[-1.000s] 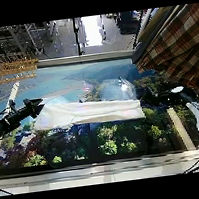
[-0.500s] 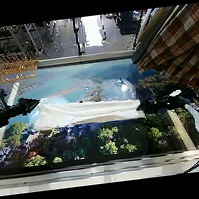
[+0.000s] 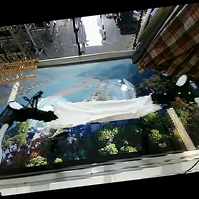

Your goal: Fold the clothes and pants, and hang the long-sleeved shirts on hangers.

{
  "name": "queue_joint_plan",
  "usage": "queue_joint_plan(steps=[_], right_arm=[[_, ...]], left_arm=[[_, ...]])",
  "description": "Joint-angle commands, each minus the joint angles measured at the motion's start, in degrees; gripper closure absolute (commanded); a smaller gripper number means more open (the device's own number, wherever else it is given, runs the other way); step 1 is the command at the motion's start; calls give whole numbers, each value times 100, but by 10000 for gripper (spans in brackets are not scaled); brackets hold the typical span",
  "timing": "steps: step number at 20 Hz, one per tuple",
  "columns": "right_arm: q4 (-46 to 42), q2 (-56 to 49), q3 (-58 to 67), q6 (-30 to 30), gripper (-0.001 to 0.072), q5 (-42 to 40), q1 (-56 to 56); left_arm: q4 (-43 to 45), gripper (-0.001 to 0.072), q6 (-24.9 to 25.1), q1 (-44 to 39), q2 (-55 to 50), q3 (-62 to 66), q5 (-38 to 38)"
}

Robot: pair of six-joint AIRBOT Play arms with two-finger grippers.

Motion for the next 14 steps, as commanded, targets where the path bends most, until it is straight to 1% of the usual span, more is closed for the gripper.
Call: queue_joint_plan(steps=[1, 3, 5, 6, 7, 9, 11, 12, 13, 14], right_arm=[[-752, 944, 96, 291, 700, 522, -275], [374, 1200, 297, 229, 700, 662, 118], [1250, 1211, 546, 509, 700, 507, 944], [1346, 1211, 601, 804, 700, 173, 1539], [1259, 1187, 599, 1080, 700, -201, 2138], [1071, 938, 601, 1641, 700, -1021, 3338], [1097, 404, 601, 1847, 700, -2046, 4323], [1204, 35, 603, 1915, 700, -2643, 4712], [1432, -389, 634, 1915, 700, -3222, 5014], [1659, -835, 772, 1891, 700, -3637, 5241]], left_arm=[[459, 701, -284, -732, -391, 4, 208], [457, 701, -498, -1047, -577, 7, 584], [457, 701, -763, -1161, -564, 66, 807], [457, 701, -859, -1132, -492, 229, 695], [457, 701, -944, -1029, -374, 446, 507], [457, 700, -1095, -695, 2, 975, -79], [428, 700, -1172, -297, 461, 1414, -627], [310, 700, -1165, -111, 704, 1526, -780], [177, 700, -1145, 31, 922, 1543, -804], [105, 700, -1078, 136, 1104, 1543, -822]])
